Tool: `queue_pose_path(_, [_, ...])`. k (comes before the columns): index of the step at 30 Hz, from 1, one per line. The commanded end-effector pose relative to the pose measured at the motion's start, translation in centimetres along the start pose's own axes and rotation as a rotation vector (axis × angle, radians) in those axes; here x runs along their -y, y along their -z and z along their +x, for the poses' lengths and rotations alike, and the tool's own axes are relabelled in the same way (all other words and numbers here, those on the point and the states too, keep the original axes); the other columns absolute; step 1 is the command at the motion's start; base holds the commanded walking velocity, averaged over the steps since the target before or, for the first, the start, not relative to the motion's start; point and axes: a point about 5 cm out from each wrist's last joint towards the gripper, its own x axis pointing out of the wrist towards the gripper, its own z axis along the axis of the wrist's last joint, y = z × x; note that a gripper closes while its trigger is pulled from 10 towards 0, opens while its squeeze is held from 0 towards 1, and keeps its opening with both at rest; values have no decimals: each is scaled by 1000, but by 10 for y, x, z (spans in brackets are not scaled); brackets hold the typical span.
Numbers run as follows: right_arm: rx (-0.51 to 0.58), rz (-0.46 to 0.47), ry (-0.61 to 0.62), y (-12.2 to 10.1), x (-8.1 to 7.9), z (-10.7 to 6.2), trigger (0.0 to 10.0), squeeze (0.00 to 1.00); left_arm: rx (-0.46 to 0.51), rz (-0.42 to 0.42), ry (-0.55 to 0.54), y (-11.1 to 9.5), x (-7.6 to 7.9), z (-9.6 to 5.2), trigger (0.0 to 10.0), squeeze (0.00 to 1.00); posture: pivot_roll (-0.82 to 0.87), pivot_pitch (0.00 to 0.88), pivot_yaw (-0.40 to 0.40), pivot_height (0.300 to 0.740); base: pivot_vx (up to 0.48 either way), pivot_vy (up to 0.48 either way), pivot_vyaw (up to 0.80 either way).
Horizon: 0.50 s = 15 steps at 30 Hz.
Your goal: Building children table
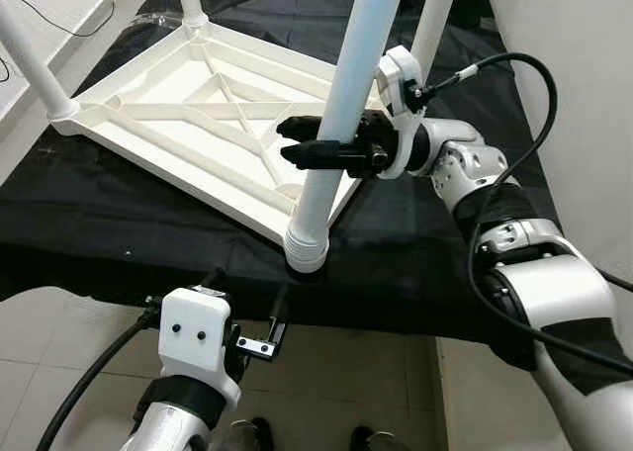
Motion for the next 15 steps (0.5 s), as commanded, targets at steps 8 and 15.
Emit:
queue_pose_path(8, [-288,-68,0,34,1,12,10000,0,-18,6,-2,2,1,-1,10000,0,102,269,-21,740,0,0,0])
queue_pose_path(15, [-330,-89,26,37,3,25,10000,0,-9,6,-6,1,2,1,10000,0,93,271,-31,740,0,0,0])
